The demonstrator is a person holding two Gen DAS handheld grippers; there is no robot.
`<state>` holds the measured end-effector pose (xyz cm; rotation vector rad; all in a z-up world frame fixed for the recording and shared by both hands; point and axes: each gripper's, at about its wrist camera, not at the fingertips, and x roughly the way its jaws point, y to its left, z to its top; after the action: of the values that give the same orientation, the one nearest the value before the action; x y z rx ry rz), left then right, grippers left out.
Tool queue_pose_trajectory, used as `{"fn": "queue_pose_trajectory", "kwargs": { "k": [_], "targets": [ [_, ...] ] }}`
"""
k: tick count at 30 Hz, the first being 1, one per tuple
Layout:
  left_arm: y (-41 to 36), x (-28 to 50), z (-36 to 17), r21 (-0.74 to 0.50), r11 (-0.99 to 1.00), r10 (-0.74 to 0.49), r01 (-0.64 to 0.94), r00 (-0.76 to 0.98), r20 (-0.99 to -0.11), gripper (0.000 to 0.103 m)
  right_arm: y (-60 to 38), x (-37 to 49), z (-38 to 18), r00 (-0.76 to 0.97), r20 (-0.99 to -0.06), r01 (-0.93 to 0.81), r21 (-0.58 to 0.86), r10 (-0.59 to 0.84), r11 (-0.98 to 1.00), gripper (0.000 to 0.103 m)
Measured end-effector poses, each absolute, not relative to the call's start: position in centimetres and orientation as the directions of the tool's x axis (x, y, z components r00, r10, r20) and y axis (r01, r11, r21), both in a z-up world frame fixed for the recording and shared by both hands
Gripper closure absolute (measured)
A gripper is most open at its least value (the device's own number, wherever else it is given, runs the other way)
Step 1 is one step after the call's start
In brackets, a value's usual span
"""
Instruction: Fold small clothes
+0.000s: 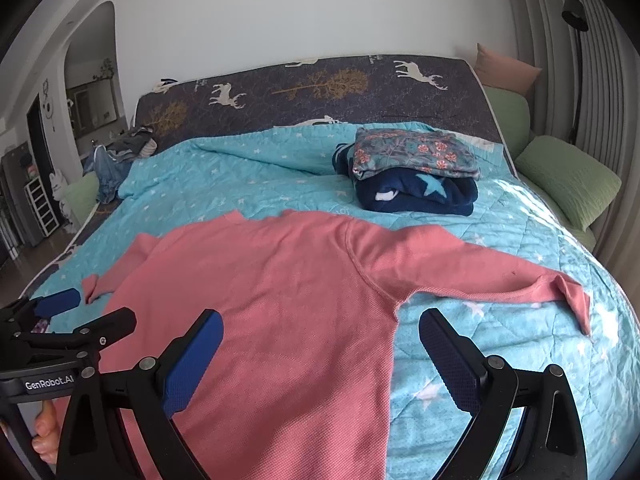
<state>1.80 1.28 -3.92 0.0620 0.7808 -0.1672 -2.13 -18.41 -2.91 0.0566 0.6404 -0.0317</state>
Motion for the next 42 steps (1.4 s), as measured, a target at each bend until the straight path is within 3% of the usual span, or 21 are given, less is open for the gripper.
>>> {"fn": "queue_pose_trajectory", "kwargs": {
  "k": [42],
  "targets": [
    [1.43, 1.35, -3.54, 0.004, 0.981, -0.137, 0.193, 0.71, -0.691, 0.001, -17.89, -1.8, -2.81, 0.798, -0.602, 0.04, 0.034, -0.012, 0.999, 0.003]
  ]
}}
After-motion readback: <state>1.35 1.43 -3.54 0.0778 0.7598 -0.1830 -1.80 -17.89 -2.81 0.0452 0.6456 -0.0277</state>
